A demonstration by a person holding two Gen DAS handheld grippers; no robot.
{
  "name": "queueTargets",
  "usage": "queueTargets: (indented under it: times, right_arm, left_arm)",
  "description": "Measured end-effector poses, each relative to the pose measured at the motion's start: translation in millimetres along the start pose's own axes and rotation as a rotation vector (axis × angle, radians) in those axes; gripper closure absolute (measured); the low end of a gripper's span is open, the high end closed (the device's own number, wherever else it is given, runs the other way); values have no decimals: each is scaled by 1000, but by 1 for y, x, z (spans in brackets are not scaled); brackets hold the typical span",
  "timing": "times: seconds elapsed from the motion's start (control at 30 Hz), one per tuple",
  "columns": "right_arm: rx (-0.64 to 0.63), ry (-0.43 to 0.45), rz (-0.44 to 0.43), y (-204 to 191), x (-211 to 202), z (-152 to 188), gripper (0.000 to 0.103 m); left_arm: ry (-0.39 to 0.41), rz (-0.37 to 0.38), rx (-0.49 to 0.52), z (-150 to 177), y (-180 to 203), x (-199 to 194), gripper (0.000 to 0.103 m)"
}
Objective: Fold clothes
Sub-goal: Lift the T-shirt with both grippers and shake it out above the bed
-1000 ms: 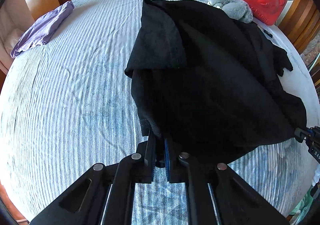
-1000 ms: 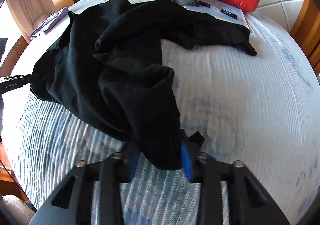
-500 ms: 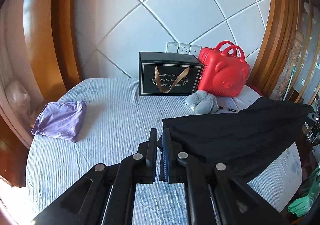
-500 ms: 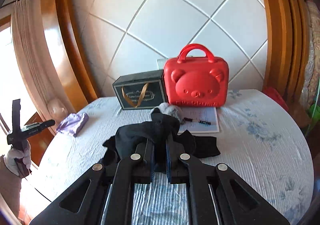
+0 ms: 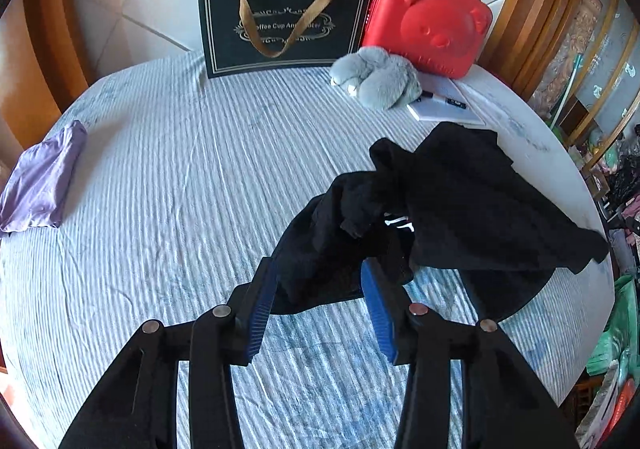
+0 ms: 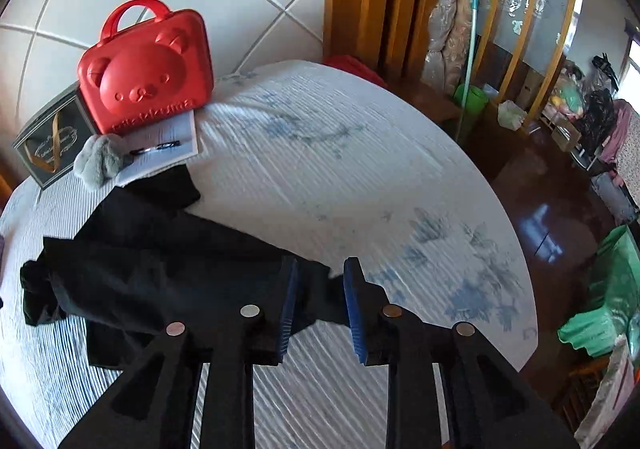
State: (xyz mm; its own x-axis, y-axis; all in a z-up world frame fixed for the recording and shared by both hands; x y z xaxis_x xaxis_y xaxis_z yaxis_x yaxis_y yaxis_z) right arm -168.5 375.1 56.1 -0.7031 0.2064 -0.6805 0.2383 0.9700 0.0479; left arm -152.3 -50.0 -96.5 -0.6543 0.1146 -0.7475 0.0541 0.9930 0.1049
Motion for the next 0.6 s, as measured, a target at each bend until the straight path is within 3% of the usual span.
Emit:
queueTargets:
  times: [0.1,0.2,0.33,0.43,0.5,0.6]
  right_arm:
    - [-42,-12,-123,-31,-12,33,70]
    - [-97,-68,-327,-86,-13,68,70]
    - [-161,-128,-482,-157,-8,106,69]
    - [-195,-164,-537,-197,0,123,68]
    - [-211,-173,-554,-214,6,130,53]
    - [-230,-188,-562,-234,14,138,49]
  left_arm:
    - [-35,-7,23,11,0,20,57]
    - [-63,-11,45,20,-1,38,57]
    - [-79,-30,79,29,-6,56,57]
    - [-78,-35,81,30,-13,64,56]
    - [-77,-39,82,31,-17,70,56]
    - [-87,-38,95,33,-17,77,56]
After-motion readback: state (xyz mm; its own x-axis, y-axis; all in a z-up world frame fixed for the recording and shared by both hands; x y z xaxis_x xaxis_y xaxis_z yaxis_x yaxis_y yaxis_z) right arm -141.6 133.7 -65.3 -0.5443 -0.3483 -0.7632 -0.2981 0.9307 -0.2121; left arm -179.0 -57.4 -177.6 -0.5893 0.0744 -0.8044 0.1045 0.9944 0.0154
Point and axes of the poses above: each gripper's, at about its wrist camera, not at the fingertips, and x roughly the way its jaws point, y to its right, z to its underside, the point moved 7 cm from there along x, roughly the way its jaws point, and after that the axes turned 11 degrees about y, right-handed, at the moved point
